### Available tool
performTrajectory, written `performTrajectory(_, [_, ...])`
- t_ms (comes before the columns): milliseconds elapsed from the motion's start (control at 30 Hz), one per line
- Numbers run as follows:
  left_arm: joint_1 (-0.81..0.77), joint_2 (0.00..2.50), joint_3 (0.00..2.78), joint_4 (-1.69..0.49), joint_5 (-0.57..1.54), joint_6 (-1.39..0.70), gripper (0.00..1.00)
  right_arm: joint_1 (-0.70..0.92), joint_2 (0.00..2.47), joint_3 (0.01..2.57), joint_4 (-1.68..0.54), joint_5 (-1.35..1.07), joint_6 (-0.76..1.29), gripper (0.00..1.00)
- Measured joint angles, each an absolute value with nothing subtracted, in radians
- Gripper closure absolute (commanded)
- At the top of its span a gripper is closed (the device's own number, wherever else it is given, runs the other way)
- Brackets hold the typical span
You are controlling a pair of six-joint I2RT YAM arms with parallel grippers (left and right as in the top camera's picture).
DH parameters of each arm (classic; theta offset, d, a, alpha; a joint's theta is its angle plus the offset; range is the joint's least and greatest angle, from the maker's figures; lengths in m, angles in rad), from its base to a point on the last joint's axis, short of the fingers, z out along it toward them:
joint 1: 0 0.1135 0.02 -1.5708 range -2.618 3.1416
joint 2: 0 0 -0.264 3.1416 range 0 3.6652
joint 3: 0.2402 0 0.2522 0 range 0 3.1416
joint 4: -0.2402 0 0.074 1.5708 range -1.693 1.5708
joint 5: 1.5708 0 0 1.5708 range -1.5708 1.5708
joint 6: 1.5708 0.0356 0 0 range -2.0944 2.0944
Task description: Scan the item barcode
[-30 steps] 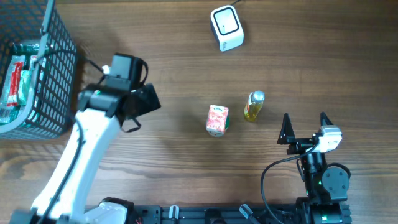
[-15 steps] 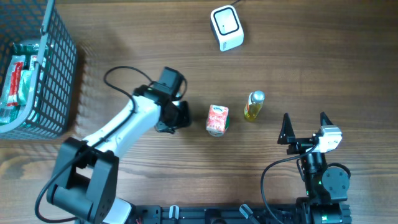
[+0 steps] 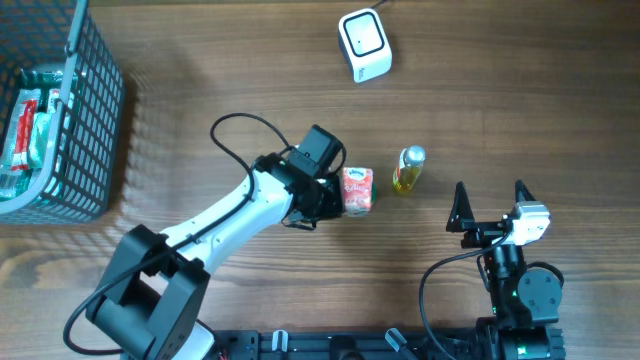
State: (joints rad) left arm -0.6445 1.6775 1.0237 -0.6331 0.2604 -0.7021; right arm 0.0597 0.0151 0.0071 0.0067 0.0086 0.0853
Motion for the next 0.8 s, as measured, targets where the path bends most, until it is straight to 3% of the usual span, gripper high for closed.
performTrajectory(300, [-0.688,1.678,1.024,-0.629,0.243,-0.736,0.77,0.06,0.015,0.007,0.006,0.009,0.085,0.0])
performTrajectory(467, [-0.688,1.678,1.024,-0.765,0.087,-0.739,0.76,0.06,0.015,0.007,0.007,0.009,0.085,0.0])
performTrajectory(800, [-0.687,1.677,1.026,-0.834,-0.107,-0.707,0.8,0.06,0.015,0.007,0.007,0.009,0.085,0.0])
